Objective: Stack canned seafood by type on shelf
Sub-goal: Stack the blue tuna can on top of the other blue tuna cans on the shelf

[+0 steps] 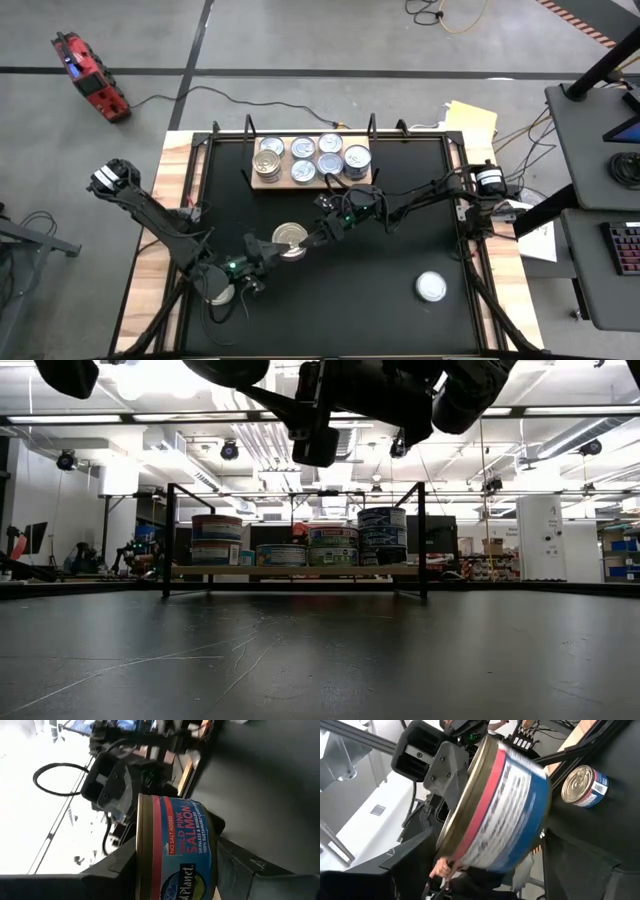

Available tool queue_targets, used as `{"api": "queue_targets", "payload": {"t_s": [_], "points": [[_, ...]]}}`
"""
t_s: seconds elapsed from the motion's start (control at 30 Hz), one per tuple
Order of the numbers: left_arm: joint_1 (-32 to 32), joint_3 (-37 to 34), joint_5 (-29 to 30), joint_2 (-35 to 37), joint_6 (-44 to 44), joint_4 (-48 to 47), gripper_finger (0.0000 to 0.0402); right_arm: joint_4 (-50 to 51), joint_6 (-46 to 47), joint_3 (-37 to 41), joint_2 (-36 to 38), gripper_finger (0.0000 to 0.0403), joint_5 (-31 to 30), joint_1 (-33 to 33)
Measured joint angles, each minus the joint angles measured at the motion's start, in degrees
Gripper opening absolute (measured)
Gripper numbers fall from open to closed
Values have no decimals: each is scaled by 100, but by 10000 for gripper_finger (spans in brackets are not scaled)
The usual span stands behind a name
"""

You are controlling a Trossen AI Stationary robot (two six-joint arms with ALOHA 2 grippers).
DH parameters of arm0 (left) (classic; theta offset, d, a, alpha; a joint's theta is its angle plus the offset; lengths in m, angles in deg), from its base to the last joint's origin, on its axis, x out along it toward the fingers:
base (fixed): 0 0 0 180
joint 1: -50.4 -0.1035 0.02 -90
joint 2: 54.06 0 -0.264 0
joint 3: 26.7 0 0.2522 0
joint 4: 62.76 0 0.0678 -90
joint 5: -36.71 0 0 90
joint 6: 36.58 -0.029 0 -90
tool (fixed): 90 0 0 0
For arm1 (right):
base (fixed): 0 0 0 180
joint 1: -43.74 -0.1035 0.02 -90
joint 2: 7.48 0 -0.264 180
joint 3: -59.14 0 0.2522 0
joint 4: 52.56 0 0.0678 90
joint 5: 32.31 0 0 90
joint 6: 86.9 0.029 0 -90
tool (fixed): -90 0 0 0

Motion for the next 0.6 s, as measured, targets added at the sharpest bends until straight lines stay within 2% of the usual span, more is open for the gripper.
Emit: {"api": "queue_targets", "payload": {"t_s": [0.13, 0.23, 0.4, 0.6], "points": [[-13, 26, 808, 211, 64, -78, 174, 145, -24, 43, -4, 353, 406, 50], [-23, 9, 1173, 356, 65, -140, 174, 270, -143, 61, -28, 353, 497, 44], [-29, -50, 1100, 752, 170, -490, 174, 238, -729, 28, 124, 354, 450, 91], [-230, -213, 894, 1278, 530, -926, 174, 701, -1730, 28, 438, 354, 664, 67]]}}
